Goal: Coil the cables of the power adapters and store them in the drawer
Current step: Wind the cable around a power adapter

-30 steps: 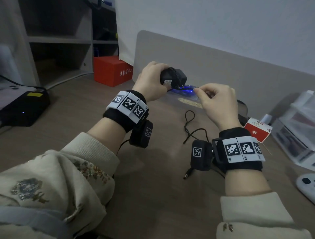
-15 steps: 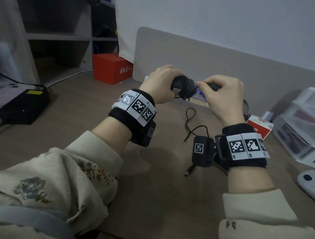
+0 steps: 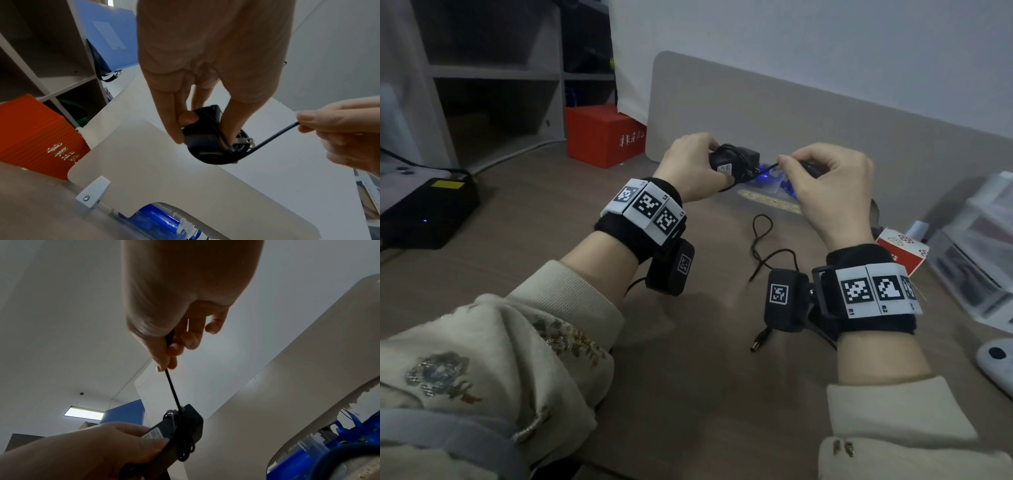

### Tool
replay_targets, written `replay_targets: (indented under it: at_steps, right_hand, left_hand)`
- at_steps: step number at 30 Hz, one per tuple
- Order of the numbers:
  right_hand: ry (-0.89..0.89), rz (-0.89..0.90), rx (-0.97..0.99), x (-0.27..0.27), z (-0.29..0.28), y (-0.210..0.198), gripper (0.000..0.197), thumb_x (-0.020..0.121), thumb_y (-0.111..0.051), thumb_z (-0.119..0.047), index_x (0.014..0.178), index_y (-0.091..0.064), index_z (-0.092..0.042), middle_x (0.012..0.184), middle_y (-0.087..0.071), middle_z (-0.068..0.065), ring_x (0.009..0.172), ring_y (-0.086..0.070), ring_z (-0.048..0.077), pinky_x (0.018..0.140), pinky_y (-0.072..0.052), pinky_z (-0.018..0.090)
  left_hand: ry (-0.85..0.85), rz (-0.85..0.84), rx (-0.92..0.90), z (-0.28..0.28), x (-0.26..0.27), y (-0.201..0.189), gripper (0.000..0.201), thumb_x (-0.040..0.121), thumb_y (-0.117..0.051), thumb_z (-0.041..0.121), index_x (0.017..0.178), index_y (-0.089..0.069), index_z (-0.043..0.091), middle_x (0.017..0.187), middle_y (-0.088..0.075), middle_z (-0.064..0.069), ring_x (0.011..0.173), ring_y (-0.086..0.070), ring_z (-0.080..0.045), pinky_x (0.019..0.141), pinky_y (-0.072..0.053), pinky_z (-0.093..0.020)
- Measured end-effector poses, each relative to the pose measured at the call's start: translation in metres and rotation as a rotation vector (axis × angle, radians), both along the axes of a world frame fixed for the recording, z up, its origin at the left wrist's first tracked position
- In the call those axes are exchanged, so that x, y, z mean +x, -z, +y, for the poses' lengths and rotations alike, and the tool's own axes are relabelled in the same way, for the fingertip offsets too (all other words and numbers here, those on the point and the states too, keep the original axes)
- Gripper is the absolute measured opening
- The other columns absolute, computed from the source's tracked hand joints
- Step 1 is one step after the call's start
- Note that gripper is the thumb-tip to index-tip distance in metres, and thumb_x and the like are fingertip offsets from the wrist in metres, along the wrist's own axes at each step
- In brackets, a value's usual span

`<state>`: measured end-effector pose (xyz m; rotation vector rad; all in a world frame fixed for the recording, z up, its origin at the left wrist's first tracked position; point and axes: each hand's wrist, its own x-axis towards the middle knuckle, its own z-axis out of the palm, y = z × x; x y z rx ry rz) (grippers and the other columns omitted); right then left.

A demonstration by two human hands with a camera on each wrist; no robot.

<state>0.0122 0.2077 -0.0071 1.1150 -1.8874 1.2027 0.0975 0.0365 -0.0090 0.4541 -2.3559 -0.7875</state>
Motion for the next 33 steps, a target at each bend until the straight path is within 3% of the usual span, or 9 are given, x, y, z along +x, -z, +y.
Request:
replay_targets:
  at_steps: [6,12,14,17,20,23,26,30,33]
  right_hand:
    - [0.011,-0.001,0.012,-0.001,-0.001,0.002,0.025,0.082,-0.067,-0.035,0.074,-0.075,-0.013,0.07,-0.07,-0.002,0.069,-0.066,0.017,0.067,-0.053,0.042]
    - [0.028,-0.072,0.006,0.001,0.003,0.002,0.022,0.081,-0.071,-0.034,0.076,-0.076,-0.014,0.071,-0.069,-0.005,0.07,-0.066,0.012,0.07,-0.054,0.042]
    - [0.022,-0.133,-0.037,0.006,0.003,0.001,0.017,0.078,-0.075,-0.031,0.075,-0.076,-0.015,0.07,-0.069,-0.006,0.068,-0.066,0.01,0.07,-0.055,0.04]
    - [-0.018,-0.246,-0.09,0.011,0.003,0.001,0.013,0.077,-0.079,-0.027,0.071,-0.071,-0.019,0.067,-0.07,0.0,0.058,-0.066,0.018,0.06,-0.056,0.047]
    - [-0.037,-0.31,-0.102,0.011,0.004,0.002,0.014,0.078,-0.078,-0.024,0.071,-0.066,-0.02,0.069,-0.071,0.003,0.057,-0.068,0.022,0.061,-0.056,0.051]
    - [-0.047,-0.349,-0.123,0.01,0.002,0.003,0.014,0.08,-0.078,-0.022,0.086,-0.067,-0.018,0.071,-0.071,0.01,0.058,-0.068,0.023,0.066,-0.057,0.047]
    - [-0.046,-0.379,-0.135,0.01,0.001,0.003,0.032,0.081,-0.077,-0.022,0.105,-0.058,-0.018,0.072,-0.071,0.011,0.059,-0.067,0.022,0.07,-0.057,0.04]
    - [-0.085,-0.401,-0.207,0.012,0.002,0.006,0.033,0.082,-0.076,-0.024,0.097,-0.046,-0.026,0.067,-0.071,0.003,0.062,-0.066,0.024,0.075,-0.056,0.049]
    - [-0.114,-0.394,-0.265,0.012,0.002,0.006,0.019,0.085,-0.073,-0.02,0.089,-0.055,-0.022,0.062,-0.068,0.001,0.064,-0.066,0.022,0.073,-0.056,0.054]
  left_hand:
    - [0.078,-0.055,-0.199,0.004,-0.001,0.0,0.045,0.08,-0.072,0.027,0.123,-0.062,0.018,0.116,-0.062,-0.005,0.109,-0.057,-0.025,0.092,-0.047,-0.036]
    - [0.32,-0.122,-0.362,0.011,0.001,-0.001,0.046,0.083,-0.073,0.024,0.127,-0.061,0.021,0.107,-0.059,0.003,0.103,-0.054,-0.017,0.087,-0.042,-0.029]
    - [0.373,-0.096,-0.397,0.011,0.002,-0.001,0.05,0.082,-0.075,0.022,0.13,-0.06,0.022,0.102,-0.055,0.008,0.099,-0.051,-0.012,0.084,-0.038,-0.026]
    - [0.424,-0.021,-0.433,0.011,0.001,0.001,0.053,0.08,-0.077,0.021,0.13,-0.059,0.022,0.101,-0.05,0.011,0.094,-0.048,-0.009,0.08,-0.037,-0.022]
    - [0.443,0.038,-0.462,0.01,-0.001,0.003,0.052,0.08,-0.077,0.019,0.128,-0.059,0.019,0.103,-0.049,0.012,0.092,-0.045,-0.005,0.08,-0.037,-0.021]
    - [0.435,0.072,-0.479,0.007,-0.002,0.004,0.049,0.08,-0.076,0.019,0.126,-0.059,0.019,0.102,-0.047,0.013,0.091,-0.044,-0.004,0.079,-0.035,-0.018]
    - [0.445,0.083,-0.48,0.005,-0.002,0.004,0.049,0.08,-0.076,0.019,0.126,-0.059,0.021,0.101,-0.047,0.013,0.091,-0.046,-0.004,0.08,-0.036,-0.019]
    - [0.472,0.091,-0.466,0.006,-0.004,0.004,0.051,0.08,-0.077,0.018,0.128,-0.059,0.019,0.102,-0.048,0.012,0.091,-0.052,-0.009,0.08,-0.041,-0.02]
    - [0.488,0.105,-0.456,0.007,-0.005,0.004,0.051,0.079,-0.078,0.017,0.127,-0.06,0.018,0.101,-0.048,0.01,0.089,-0.053,-0.011,0.077,-0.04,-0.015]
